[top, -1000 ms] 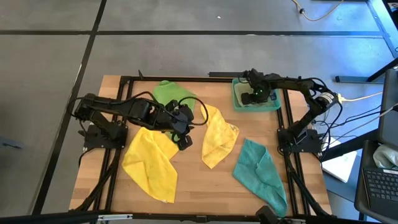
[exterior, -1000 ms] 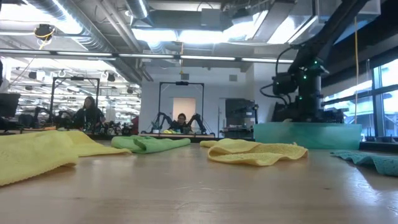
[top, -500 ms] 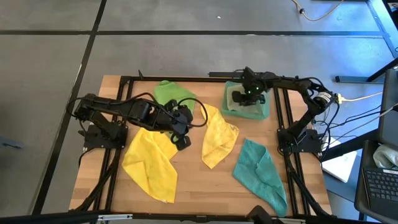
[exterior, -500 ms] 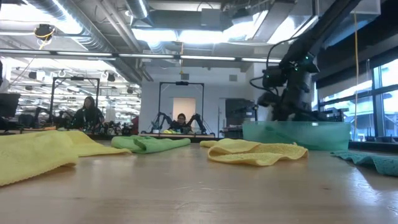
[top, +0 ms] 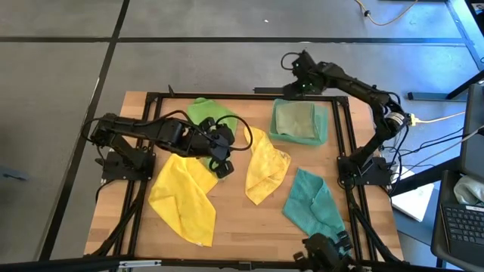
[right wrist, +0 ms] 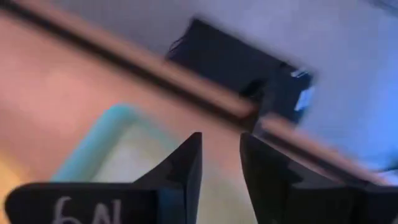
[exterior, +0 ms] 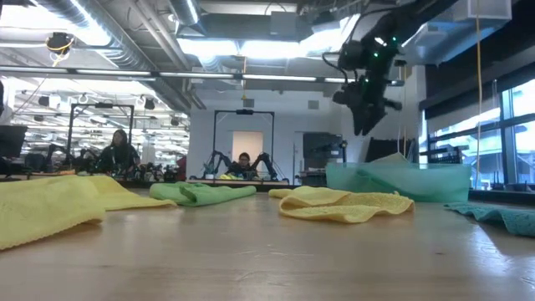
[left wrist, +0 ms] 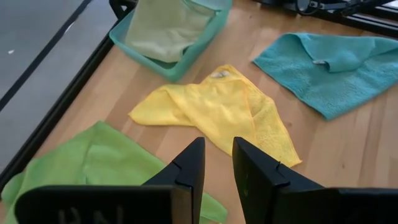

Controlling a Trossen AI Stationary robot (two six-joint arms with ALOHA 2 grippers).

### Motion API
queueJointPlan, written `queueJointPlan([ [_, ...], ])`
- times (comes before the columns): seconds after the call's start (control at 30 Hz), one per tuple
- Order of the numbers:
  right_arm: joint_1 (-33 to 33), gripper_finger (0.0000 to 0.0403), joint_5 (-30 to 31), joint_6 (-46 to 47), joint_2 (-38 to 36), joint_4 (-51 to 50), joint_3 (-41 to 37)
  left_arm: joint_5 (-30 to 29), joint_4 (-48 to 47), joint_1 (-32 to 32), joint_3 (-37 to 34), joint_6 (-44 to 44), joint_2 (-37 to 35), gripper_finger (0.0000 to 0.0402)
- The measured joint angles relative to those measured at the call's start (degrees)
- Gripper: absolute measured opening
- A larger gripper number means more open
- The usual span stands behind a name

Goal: Fold microfiber towels
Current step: Put the folded light green microfiber cloth into the blue bin

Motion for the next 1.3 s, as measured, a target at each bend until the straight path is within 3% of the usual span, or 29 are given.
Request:
queueJointPlan([
  [0.07, -1.8, 0.0107, -0.7, 0.1, 0.3, -0.2, 0.2, 0.0, 0.1, 0.5, 0.0, 0.1, 0.0, 0.0073],
  [0.23, -5.1, 0.0101, -11.1, 5.6, 3.4, -3.1, -3.7, 0.0, 0.3, 1.9, 0.0, 0.1, 0.0, 0.0073],
  [0.37, -5.2, 0.0095, -16.8, 4.1, 4.4, -5.2, -7.6, 0.0, 0.6, 2.3, 0.0, 0.1, 0.0, 0.0073],
  [0.6, -5.8, 0.0081, -4.4, 0.7, 4.4, -8.0, -11.8, 0.4, 0.6, 2.3, 0.0, 0.0, 0.0, 0.0073],
  [1.1, -6.6, 0.0075, -4.7, -1.6, 4.4, 3.0, -22.8, 0.5, 0.6, 1.7, 0.0, -2.8, 0.0, 0.0073],
  [1.3, -6.6, 0.0075, -4.2, -3.1, 3.1, 0.0, -21.8, 1.6, 0.6, 1.2, 0.0, -3.3, 0.0, 0.0073],
])
